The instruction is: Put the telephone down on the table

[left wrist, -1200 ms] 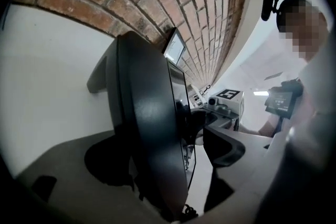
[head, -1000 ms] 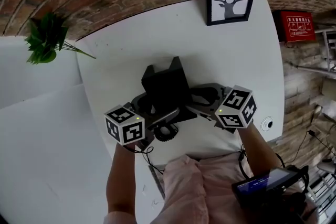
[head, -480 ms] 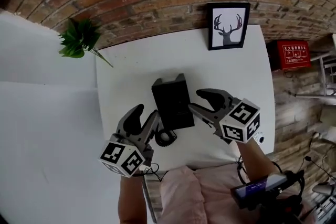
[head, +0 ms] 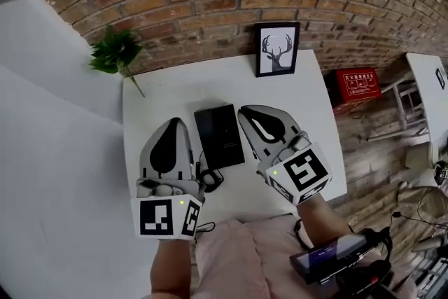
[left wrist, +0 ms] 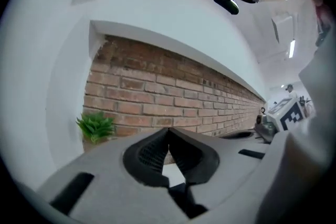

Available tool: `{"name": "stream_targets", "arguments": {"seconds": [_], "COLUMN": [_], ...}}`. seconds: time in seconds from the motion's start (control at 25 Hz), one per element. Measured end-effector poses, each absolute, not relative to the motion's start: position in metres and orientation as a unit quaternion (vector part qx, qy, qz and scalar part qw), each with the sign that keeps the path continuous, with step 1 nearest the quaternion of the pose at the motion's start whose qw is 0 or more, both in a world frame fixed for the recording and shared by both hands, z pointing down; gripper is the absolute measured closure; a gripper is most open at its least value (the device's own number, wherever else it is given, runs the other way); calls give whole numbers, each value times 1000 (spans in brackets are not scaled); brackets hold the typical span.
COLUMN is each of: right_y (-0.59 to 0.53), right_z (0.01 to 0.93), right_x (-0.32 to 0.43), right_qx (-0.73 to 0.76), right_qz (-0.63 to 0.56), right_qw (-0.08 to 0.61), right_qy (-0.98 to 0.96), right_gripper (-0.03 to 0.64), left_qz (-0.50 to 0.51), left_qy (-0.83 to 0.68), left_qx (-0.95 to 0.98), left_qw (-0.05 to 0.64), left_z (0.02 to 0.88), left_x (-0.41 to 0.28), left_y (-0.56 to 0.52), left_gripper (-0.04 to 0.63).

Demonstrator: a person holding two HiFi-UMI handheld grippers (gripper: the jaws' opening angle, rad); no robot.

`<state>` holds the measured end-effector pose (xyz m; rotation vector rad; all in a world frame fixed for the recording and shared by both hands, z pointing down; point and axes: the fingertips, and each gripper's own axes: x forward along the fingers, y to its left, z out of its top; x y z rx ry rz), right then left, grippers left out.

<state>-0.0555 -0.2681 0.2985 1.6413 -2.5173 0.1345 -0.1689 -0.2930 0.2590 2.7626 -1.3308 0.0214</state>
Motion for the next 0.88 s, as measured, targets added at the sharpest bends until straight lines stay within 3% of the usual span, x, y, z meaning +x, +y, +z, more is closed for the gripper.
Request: {"name": "stream_targets", "arguments": {"seconds": [0.48, 0.88], "right_y": [-239, -221], "right_z": [251, 231], "right_x": [-45, -30], "right_qx": [613, 631], "right_qz": [-23, -48], "right_qw": [48, 32], "right_qy": [-788, -774], "right_gripper": [612, 612], "left_qz": [-27, -34], "left_qy": [-453, -438], "left_qx": [890, 897], "left_qw": [-42, -52], "left_z": [214, 206], "left_x": [-175, -161], "left_y": [-278, -258], "left_gripper": [595, 595]}}
